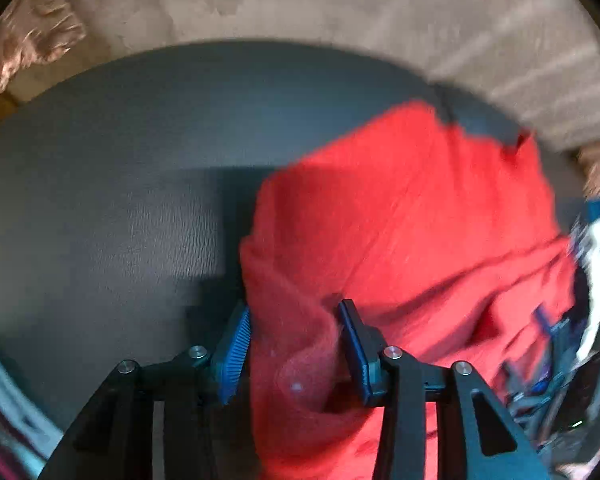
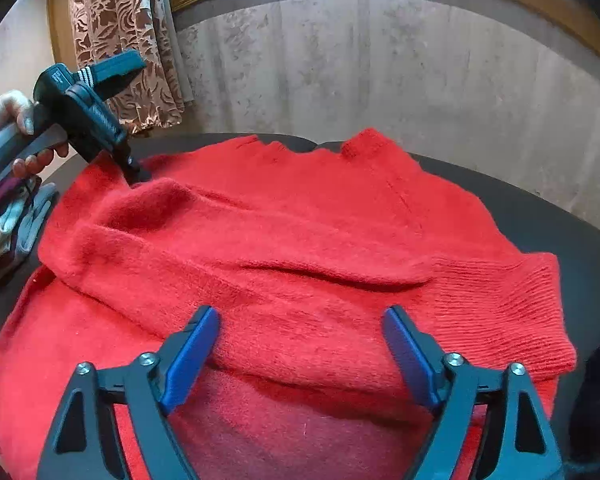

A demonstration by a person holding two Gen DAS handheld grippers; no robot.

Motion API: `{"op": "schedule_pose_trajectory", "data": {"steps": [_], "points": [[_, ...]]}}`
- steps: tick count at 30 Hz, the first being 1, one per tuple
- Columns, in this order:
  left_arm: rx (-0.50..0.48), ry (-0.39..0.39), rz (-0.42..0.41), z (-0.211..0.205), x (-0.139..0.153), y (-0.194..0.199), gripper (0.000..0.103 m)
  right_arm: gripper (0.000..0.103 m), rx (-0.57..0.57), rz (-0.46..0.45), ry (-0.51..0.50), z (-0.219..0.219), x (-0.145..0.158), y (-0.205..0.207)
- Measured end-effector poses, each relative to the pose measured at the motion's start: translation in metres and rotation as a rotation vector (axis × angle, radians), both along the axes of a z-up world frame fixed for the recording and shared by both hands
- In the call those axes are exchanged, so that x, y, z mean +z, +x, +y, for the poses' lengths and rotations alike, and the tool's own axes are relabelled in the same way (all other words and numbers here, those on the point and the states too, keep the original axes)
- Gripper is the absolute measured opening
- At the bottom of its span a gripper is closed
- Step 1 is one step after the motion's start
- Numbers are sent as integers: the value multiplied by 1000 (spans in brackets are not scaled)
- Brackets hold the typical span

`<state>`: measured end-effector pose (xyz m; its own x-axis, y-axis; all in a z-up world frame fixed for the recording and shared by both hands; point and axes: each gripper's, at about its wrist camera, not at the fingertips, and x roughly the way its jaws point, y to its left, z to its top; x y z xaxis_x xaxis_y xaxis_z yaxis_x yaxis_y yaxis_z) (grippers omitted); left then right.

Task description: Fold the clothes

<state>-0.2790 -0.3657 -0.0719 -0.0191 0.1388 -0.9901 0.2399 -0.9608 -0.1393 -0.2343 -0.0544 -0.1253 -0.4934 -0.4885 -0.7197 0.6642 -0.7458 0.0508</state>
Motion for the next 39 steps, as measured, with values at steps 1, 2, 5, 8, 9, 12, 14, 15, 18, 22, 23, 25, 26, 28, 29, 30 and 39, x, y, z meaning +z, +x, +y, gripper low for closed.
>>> {"op": "schedule_pose_trajectory", "data": {"steps": [1, 2, 5, 8, 9, 12, 14, 15, 18, 22, 23, 25, 26, 28, 29, 30, 39], "points": [[-6, -30, -8, -1, 1, 2, 40, 89, 2, 2, 2, 0, 0, 1], [-12, -59, -17, -2, 3, 5, 35, 89, 4, 3, 4, 0, -1, 1], [-19, -165, -28, -11, 8, 12, 22, 91, 7, 6, 8, -2, -2, 2], [-17, -283, 36, -21, 19, 16, 14, 91, 6, 6, 8, -4, -2, 2], [-6, -332, 50, -24, 20, 17, 11, 91, 6, 7, 10, -4, -2, 2], [50, -419, 110, -38, 24, 21, 11, 93, 2, 12, 19, -6, -3, 3], [106, -321, 193, -49, 33, 33, 11, 93, -2, 12, 18, -5, -3, 3], [132, -270, 233, -54, 37, 39, 12, 94, -3, 11, 18, -5, -3, 3], [208, 17, 264, -59, 41, 43, 25, 96, -6, 10, 19, -5, -3, 2], [192, 124, 312, -63, 48, 60, 37, 97, -10, 10, 21, -4, -3, 2], [183, 149, 315, -65, 49, 64, 40, 97, -11, 10, 22, -4, -3, 2], [167, 169, 314, -67, 48, 70, 41, 98, -12, 9, 21, -4, -3, 2], [158, 169, 305, -68, 45, 72, 41, 98, -12, 9, 21, -4, -3, 1], [139, 174, 282, -65, 37, 73, 42, 98, -11, 8, 21, -3, -3, 1], [131, 174, 267, -60, 33, 71, 42, 98, -13, 8, 21, -3, -3, 2], [124, 161, 260, -56, 28, 71, 42, 98, -14, 7, 21, -3, -2, 3], [171, 5, 476, -55, 48, 86, 10, 100, -30, 15, 10, -1, 2, 5]]}}
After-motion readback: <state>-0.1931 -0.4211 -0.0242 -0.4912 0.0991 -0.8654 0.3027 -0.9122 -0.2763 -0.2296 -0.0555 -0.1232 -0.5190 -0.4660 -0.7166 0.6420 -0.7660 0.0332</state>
